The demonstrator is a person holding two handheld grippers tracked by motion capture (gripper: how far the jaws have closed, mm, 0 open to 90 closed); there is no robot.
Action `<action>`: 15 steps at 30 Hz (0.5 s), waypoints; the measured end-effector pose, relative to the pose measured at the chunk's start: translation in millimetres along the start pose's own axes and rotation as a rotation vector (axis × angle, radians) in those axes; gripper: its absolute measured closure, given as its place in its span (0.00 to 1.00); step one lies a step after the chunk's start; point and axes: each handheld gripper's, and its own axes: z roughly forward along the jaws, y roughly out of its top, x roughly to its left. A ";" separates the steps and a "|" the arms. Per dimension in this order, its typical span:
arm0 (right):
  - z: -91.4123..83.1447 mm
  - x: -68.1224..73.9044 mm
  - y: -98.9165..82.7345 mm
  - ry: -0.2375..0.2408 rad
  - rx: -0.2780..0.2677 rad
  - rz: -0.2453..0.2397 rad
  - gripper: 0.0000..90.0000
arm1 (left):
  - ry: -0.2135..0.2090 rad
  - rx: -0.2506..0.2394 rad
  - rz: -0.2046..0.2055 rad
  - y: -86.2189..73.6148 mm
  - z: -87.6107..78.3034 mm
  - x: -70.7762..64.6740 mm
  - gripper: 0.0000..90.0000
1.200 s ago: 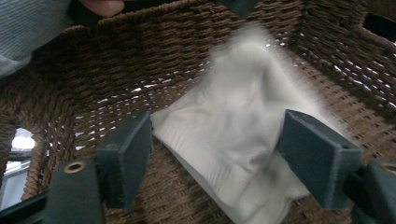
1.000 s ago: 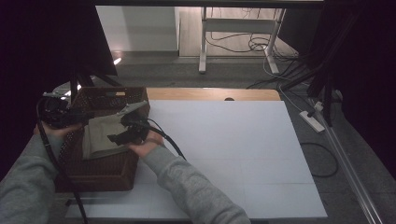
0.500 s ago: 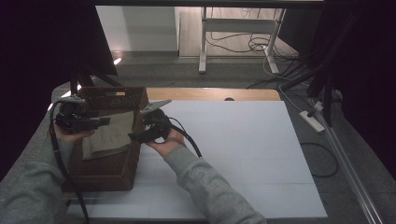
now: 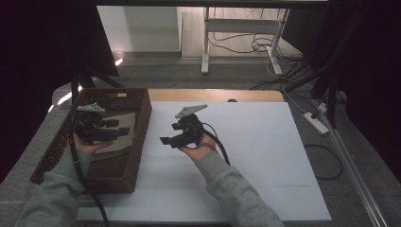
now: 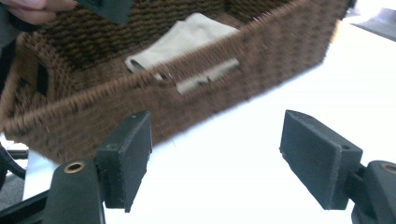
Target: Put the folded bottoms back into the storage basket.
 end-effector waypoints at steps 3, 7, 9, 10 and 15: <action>-15.0 -7.6 -10.4 -0.018 0.008 0.011 0.28 | -0.008 -0.005 -0.002 0.3 2.8 -9.2 0.37; -37.9 -15.7 -23.8 -0.048 0.005 0.018 0.28 | -0.024 -0.015 0.003 -0.7 5.7 -20.7 0.37; -50.1 -19.2 -31.4 -0.066 0.004 0.023 0.28 | -0.027 -0.016 0.006 -2.4 7.1 -25.7 0.37; -56.0 -21.0 -35.5 -0.073 0.000 0.032 0.28 | -0.028 -0.017 0.007 -3.6 7.5 -28.1 0.37; -84.4 -30.1 -57.5 -0.114 0.001 0.056 0.28 | -0.049 -0.031 0.010 -10.6 9.2 -39.6 0.37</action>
